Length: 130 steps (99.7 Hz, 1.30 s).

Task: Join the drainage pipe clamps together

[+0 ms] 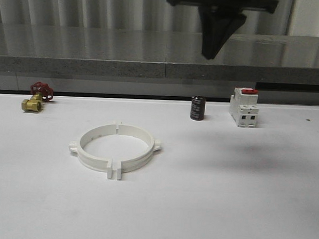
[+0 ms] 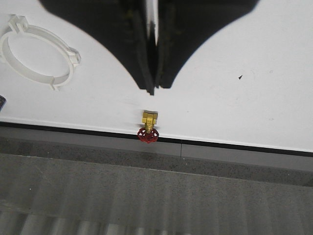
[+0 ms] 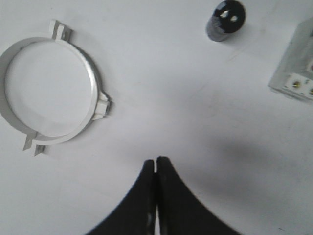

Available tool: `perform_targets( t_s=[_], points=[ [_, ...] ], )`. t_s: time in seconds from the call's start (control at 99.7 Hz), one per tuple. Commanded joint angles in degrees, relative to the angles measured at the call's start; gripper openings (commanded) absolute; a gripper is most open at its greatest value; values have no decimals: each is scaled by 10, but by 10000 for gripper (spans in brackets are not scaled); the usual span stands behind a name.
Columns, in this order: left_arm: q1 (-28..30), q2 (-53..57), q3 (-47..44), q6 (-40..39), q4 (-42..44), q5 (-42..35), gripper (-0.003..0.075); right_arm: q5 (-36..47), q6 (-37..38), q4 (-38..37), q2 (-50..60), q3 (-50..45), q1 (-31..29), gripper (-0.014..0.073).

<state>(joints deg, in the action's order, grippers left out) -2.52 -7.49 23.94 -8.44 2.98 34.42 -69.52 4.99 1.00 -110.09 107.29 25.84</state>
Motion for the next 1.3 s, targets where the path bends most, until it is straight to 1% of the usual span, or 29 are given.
perform_targets(
  t_s=[0.0, 0.13, 0.271, 0.763, 0.903, 1.064, 1.134, 1.295],
  points=[
    [1, -5, 15, -1, 0, -44, -21, 3, -8, -6, 59, 16, -25, -66],
    [1, -5, 15, -1, 0, -44, -21, 0, -8, -10, 96, -8, -60, -66],
    [1, -5, 15, -1, 0, -44, -21, 22, -8, -7, 157, -71, -98, -66],
    [1, -5, 15, -1, 0, -44, -21, 131, 5, -6, 405, -367, -244, -66],
    [1, -5, 15, -1, 0, -44, -21, 177, 5, -10, 465, -442, -260, -66],
    [1, -5, 15, -1, 0, -44, -21, 224, 4, -10, 531, -527, -260, -66],
    [1, -5, 15, -1, 0, -44, -21, 261, 4, -10, 563, -564, -260, -66],
    [1, -5, 15, -1, 0, -44, -21, 383, 4, -10, 635, -654, -260, -66]
  ],
)
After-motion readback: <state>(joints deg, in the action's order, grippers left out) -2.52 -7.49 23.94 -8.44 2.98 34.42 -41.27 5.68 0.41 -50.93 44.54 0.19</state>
